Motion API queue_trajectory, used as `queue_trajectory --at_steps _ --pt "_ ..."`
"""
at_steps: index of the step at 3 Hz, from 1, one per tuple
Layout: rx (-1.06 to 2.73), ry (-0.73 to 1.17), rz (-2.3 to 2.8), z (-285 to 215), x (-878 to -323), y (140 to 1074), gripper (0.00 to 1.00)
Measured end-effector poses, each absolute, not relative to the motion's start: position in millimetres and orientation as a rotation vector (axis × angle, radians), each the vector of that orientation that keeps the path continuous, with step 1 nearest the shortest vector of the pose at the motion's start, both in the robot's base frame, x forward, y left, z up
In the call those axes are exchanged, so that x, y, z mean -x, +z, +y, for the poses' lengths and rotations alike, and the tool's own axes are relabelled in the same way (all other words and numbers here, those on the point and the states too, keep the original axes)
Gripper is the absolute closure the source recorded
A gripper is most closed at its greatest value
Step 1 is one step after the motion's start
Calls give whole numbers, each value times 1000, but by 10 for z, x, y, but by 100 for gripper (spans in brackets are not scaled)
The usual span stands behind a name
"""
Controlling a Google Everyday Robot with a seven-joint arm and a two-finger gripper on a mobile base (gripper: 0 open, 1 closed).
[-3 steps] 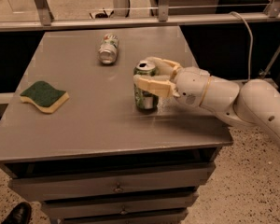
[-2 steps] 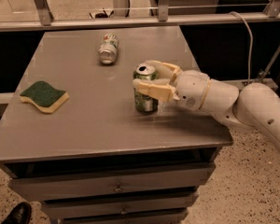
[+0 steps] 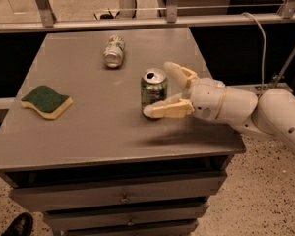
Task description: Place green can upright
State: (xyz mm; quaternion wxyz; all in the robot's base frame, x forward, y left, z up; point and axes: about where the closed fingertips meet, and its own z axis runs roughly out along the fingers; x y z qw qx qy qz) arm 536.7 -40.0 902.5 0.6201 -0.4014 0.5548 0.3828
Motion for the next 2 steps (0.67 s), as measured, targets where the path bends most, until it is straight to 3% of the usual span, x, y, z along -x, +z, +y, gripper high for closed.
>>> queue_trajectory --at_steps 2 --pt "947 751 1349 -1079 -5119 9297 0"
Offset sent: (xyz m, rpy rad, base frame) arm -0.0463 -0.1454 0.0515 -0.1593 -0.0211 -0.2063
